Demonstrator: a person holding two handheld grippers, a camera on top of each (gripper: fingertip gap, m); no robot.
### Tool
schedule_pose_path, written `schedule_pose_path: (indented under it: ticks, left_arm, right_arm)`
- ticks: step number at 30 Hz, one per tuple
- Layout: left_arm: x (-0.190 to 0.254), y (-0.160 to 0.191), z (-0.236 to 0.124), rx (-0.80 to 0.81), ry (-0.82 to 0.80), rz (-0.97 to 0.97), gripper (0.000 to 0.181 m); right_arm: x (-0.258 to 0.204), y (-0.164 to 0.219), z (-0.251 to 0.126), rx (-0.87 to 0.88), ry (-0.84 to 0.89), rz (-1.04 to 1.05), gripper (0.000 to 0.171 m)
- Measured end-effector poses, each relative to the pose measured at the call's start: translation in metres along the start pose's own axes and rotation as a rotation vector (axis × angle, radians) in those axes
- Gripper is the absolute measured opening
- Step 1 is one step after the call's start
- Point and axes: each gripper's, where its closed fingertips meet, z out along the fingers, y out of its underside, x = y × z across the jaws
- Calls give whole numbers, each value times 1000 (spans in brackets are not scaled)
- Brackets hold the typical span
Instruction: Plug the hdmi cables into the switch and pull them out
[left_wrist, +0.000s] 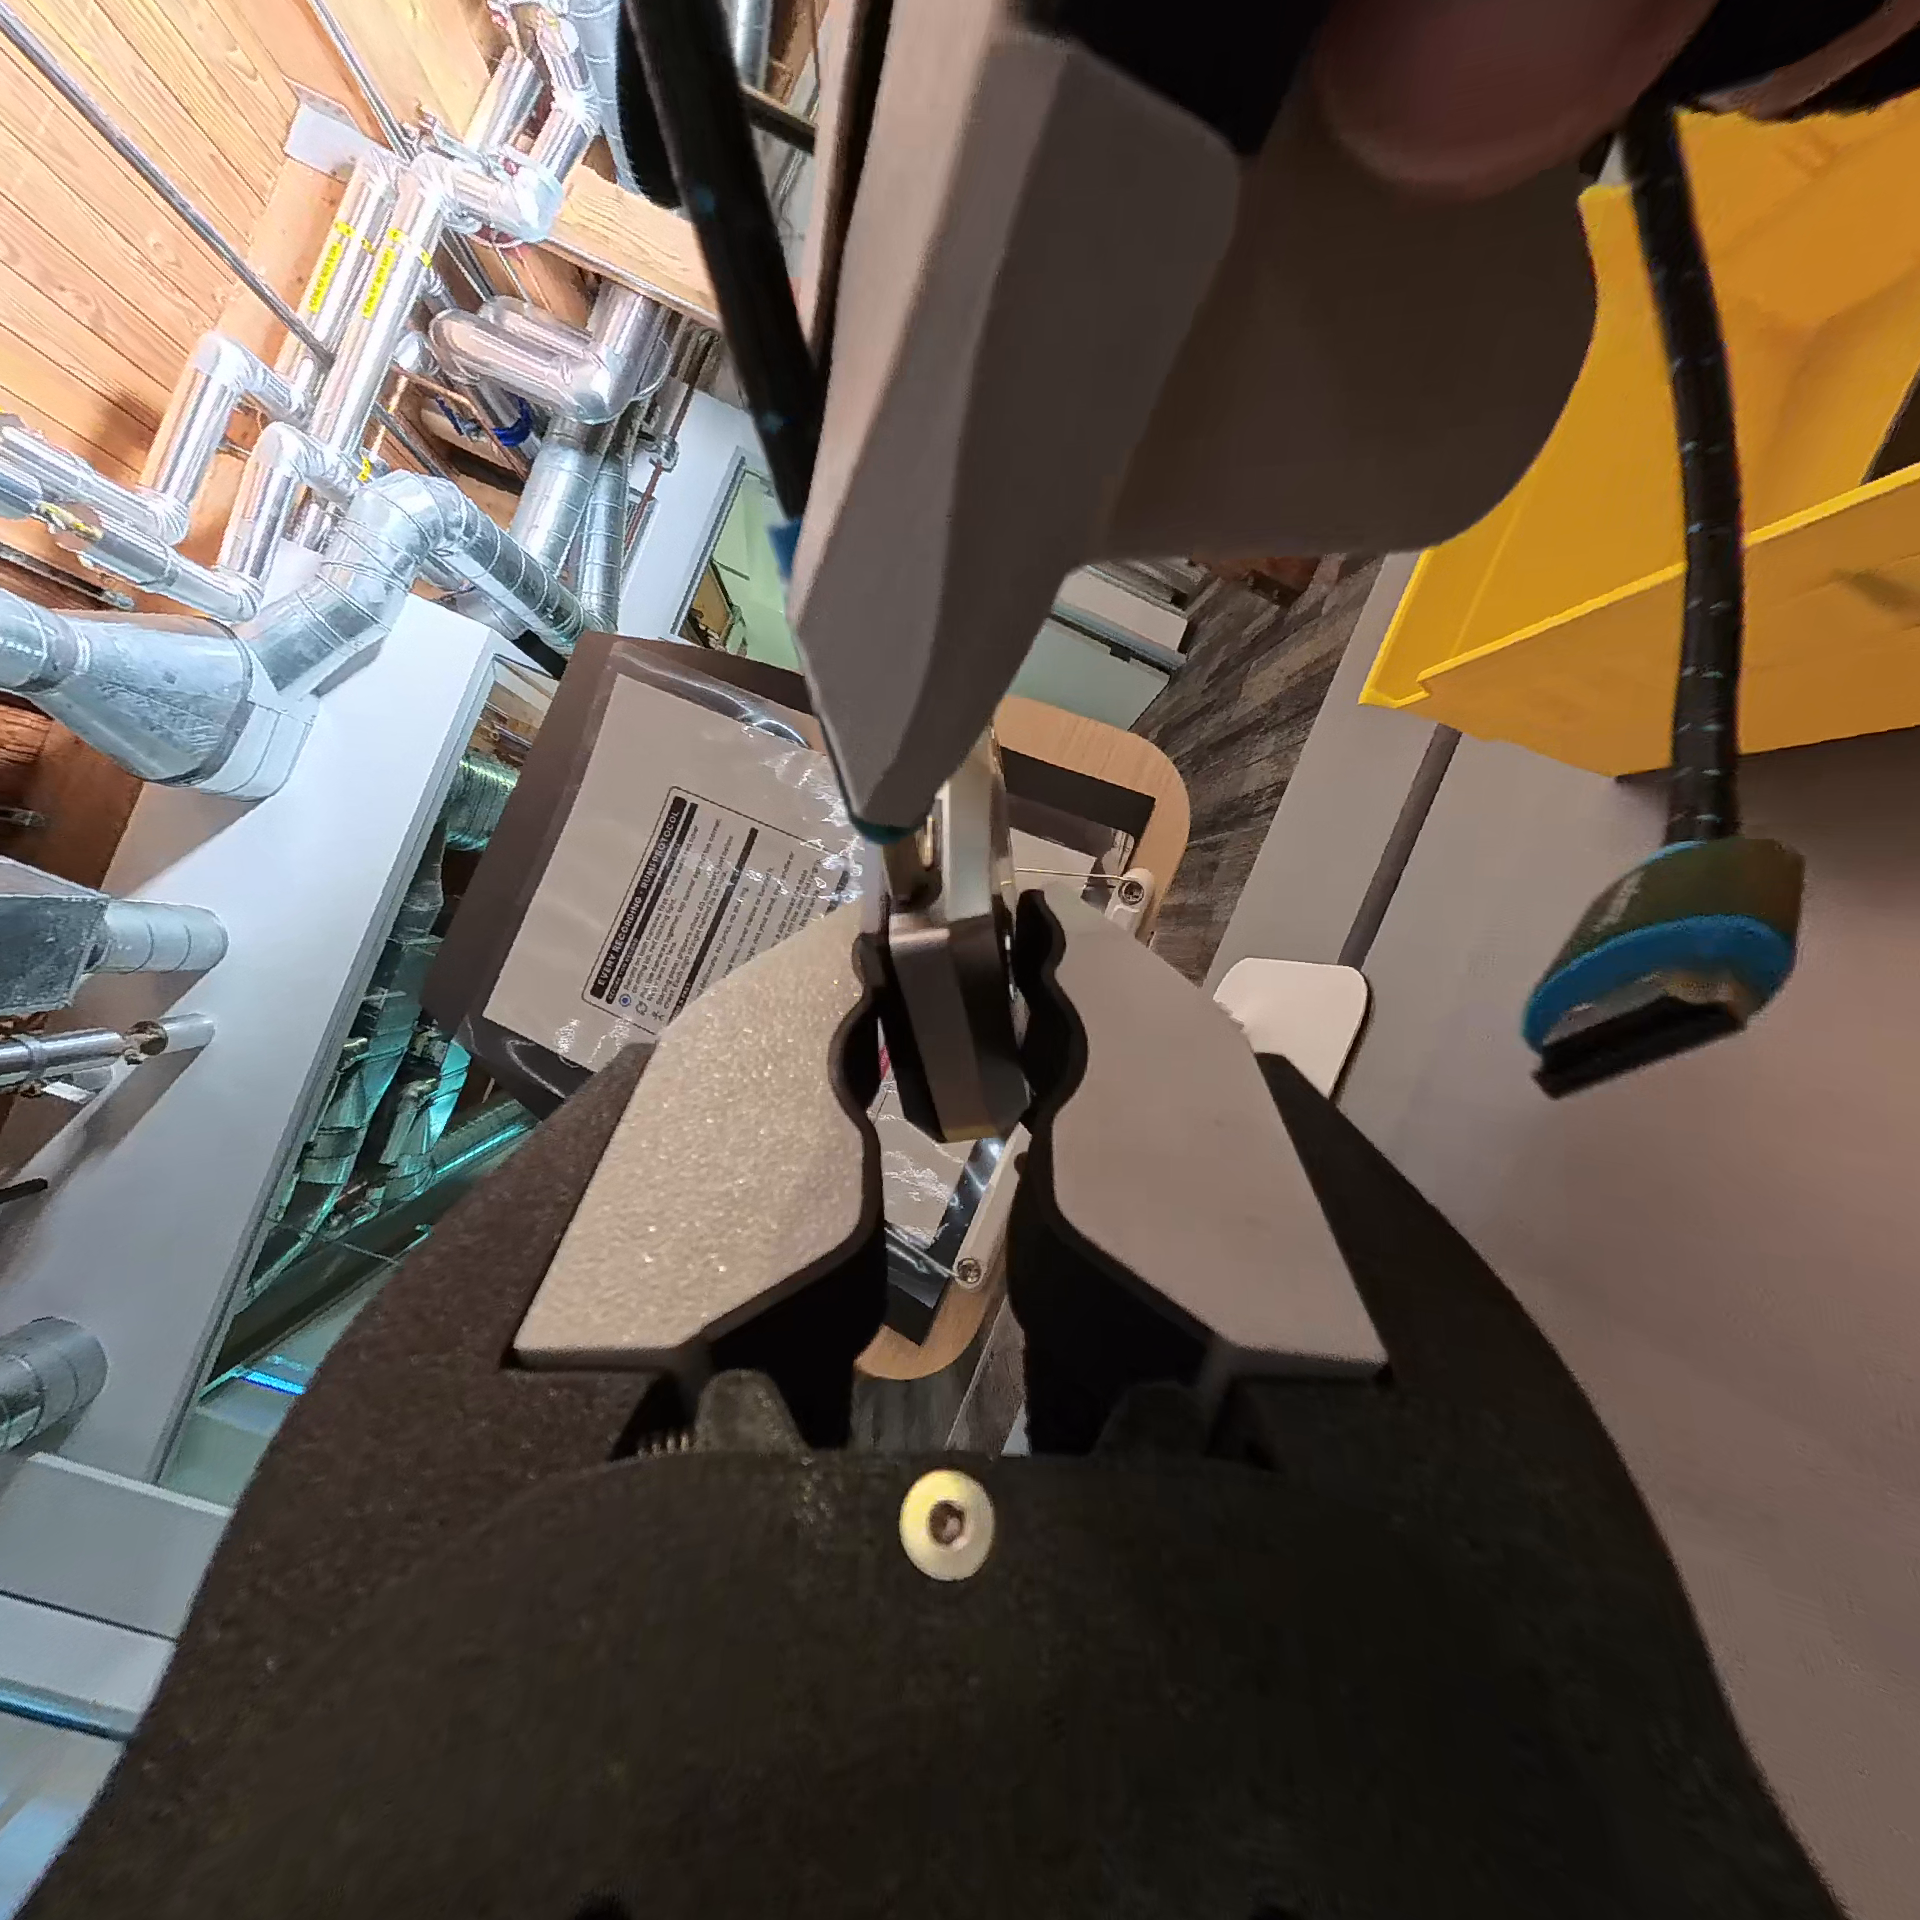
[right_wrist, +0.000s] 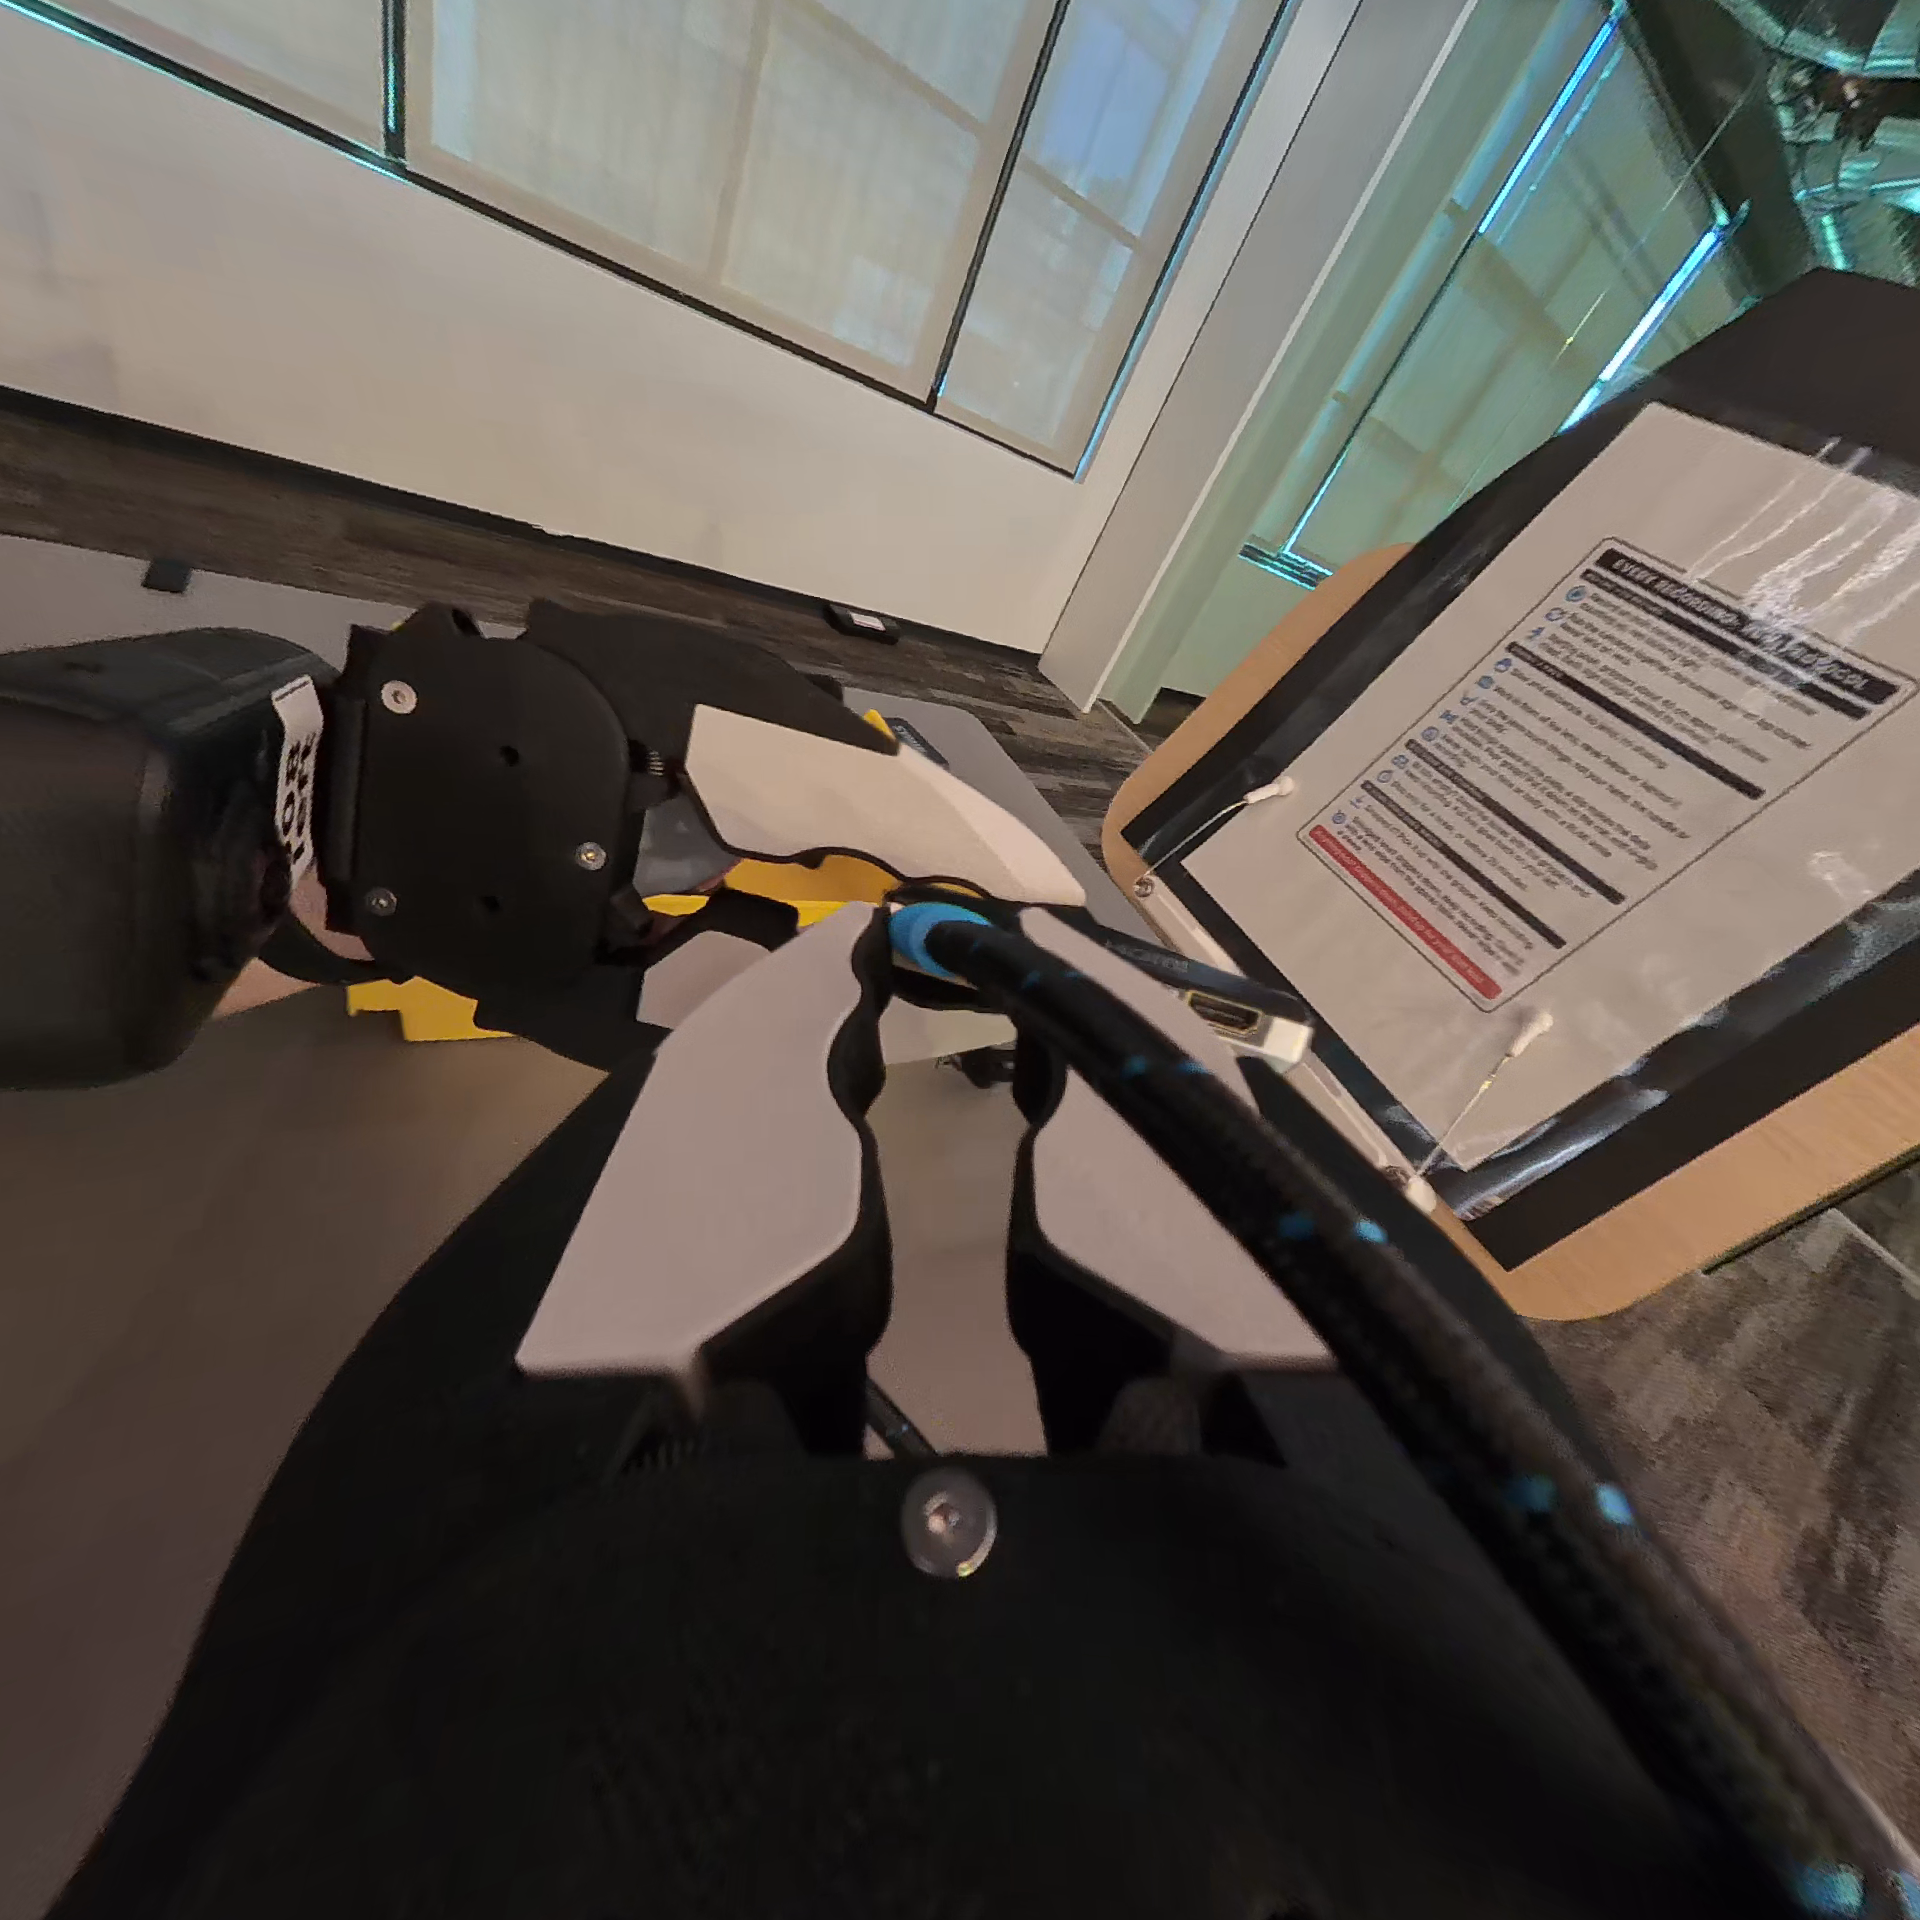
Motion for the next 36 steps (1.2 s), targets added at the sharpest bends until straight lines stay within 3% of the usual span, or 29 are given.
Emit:
schedule_pose_path:
  ticks: [36]
  left_arm:
    - [5,-1,-4,-62,23,49,22]
  right_arm:
    - [0,7,-2,-51,3,67,20]
